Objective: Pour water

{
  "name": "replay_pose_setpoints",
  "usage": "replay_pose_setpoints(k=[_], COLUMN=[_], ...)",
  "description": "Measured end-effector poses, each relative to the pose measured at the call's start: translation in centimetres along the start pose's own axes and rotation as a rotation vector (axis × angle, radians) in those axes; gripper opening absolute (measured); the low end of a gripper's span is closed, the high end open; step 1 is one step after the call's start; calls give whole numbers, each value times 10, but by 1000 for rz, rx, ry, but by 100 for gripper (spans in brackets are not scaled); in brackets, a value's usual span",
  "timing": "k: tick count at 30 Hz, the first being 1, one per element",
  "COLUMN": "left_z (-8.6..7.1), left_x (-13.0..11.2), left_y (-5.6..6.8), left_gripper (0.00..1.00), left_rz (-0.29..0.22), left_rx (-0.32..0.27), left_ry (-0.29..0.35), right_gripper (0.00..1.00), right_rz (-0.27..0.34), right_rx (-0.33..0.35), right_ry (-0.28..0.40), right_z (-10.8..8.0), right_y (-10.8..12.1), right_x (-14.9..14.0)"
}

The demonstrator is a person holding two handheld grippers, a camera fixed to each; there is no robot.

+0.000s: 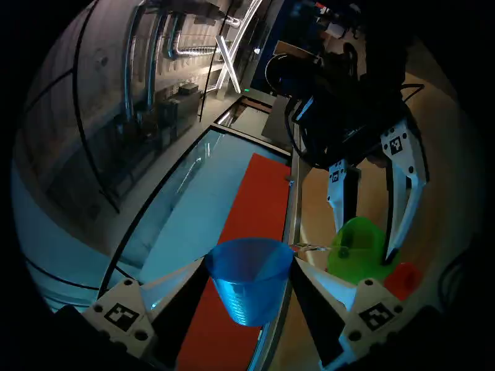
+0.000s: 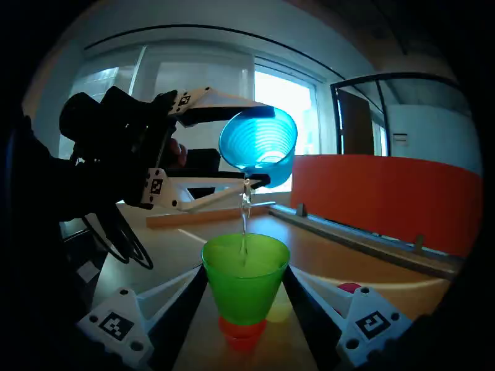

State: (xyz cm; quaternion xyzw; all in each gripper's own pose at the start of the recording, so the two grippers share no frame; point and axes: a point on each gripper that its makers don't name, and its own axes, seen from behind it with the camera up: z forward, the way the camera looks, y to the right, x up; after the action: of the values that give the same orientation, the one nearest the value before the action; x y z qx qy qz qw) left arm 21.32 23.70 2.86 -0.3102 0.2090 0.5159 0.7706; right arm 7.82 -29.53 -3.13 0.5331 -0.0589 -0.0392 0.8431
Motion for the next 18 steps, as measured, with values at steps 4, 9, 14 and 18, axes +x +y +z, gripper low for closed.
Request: replay_pose_setpoints(k=[4,9,14,18], left_z=[0,0,0,2], left_x=[1,2,2,1], left_y=[0,-1,-1,0], left_gripper=[88,87,88,88], left_rz=[8,19,28,37], left_rx=[1,3,1,0], left_ry=[1,0,0,0], right_gripper=[88,88,88,88], right_rz=[-1,-2,-1,-3], right_rx=[1,1,0,1], right_ry=[0,1,2,2], right_z=[0,0,0,1], right_y=[-1,-1,-1,-1], right_x=[1,0,1,0])
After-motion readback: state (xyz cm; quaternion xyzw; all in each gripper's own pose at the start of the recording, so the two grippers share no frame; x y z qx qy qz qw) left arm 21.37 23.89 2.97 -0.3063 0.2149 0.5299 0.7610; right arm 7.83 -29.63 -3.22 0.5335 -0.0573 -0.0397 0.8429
